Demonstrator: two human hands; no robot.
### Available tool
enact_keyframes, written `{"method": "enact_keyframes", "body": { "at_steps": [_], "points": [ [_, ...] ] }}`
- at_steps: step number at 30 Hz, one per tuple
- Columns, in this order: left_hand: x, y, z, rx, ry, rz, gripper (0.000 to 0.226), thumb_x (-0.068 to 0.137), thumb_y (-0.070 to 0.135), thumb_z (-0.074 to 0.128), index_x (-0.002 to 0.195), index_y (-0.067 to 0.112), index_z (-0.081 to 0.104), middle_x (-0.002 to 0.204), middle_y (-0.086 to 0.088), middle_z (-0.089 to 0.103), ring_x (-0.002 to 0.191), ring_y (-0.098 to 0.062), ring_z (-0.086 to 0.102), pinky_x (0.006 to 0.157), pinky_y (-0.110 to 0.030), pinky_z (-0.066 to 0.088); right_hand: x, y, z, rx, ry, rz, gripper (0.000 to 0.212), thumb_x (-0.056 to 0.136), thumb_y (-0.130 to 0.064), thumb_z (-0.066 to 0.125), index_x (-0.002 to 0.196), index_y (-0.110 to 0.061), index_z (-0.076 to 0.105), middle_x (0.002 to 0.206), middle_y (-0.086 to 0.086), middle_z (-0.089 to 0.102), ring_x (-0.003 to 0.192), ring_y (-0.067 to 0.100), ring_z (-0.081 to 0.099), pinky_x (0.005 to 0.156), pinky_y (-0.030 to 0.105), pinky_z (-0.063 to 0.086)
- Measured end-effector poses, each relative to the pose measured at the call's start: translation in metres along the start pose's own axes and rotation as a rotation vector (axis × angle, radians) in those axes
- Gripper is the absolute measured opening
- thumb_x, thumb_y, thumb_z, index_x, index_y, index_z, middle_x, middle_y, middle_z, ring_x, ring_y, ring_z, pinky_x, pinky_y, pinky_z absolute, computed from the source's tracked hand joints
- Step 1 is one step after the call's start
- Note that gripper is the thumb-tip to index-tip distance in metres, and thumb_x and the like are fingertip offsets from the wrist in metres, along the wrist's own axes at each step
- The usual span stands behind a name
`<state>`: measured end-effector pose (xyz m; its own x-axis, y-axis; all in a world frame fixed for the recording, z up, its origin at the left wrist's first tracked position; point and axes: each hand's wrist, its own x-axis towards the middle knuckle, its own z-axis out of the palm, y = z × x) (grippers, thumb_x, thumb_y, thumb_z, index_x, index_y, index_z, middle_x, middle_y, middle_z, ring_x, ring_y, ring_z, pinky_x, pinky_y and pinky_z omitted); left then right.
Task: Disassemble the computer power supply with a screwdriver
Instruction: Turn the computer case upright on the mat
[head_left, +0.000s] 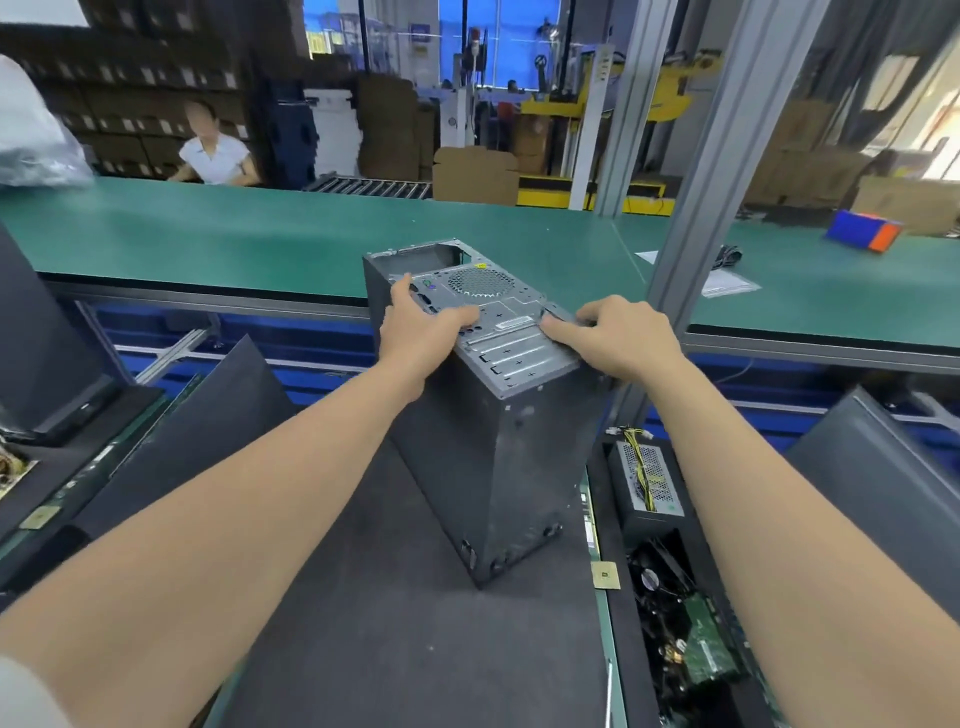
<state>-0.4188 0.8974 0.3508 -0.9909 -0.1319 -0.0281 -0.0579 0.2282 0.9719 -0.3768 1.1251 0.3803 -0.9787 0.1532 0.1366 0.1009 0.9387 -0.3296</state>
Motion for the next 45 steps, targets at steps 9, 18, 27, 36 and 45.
{"method": "enact_keyframes", "body": {
  "at_steps": [9,18,27,36,45],
  "points": [
    [0.040,0.021,-0.042,0.307,-0.344,0.160,0.092,0.089,0.025,0.082,0.161,0.033,0.024,0.161,-0.006,0.042,0.131,-0.031,0.053,0.104,-0.038,0.044,-0.067,-0.066,0.010,0.520,-0.267,0.221,0.061,0.067,-0.059,0.080,0.087,-0.005,0.061,0.091,0.008,0.061,0.059,0.037,0.074,0.052,0.046,0.062],
    [0.034,0.037,-0.054,0.656,-0.335,0.503,0.057,0.095,0.021,0.076,0.147,0.032,0.055,0.144,-0.002,0.063,0.141,-0.027,0.048,0.110,-0.038,0.041,-0.092,-0.126,0.057,0.866,-0.292,0.243,0.061,0.064,-0.077,0.080,0.096,-0.026,0.068,0.093,0.001,0.067,0.068,0.029,0.078,0.057,0.040,0.064],
    [0.004,0.025,-0.056,0.655,-0.225,0.458,0.039,0.101,0.024,0.061,0.139,0.027,0.062,0.143,-0.004,0.064,0.134,-0.029,0.055,0.112,-0.043,0.045,-0.086,-0.098,0.047,0.646,-0.290,0.198,0.094,0.070,-0.091,0.057,0.103,-0.004,0.068,0.081,0.015,0.078,0.068,0.033,0.077,0.069,0.049,0.065],
    [-0.077,-0.030,-0.066,0.074,0.313,0.497,0.070,0.090,0.059,0.057,0.151,0.026,0.045,0.155,0.007,0.047,0.146,-0.012,0.040,0.123,-0.045,0.017,-0.019,-0.012,0.063,0.600,-0.005,0.332,0.079,0.103,-0.065,0.019,0.108,-0.006,0.071,0.108,0.021,0.074,0.095,0.030,0.070,0.098,0.050,0.055],
    [-0.113,-0.118,-0.028,-0.030,0.297,0.329,0.120,0.074,0.056,0.081,0.163,0.048,0.000,0.173,0.010,0.003,0.145,0.026,-0.002,0.097,0.010,0.009,0.025,0.049,0.113,0.704,0.224,0.458,0.055,0.088,-0.037,0.077,0.121,-0.014,0.039,0.131,0.014,0.050,0.110,0.033,0.055,0.093,0.046,0.050]
  ]
}}
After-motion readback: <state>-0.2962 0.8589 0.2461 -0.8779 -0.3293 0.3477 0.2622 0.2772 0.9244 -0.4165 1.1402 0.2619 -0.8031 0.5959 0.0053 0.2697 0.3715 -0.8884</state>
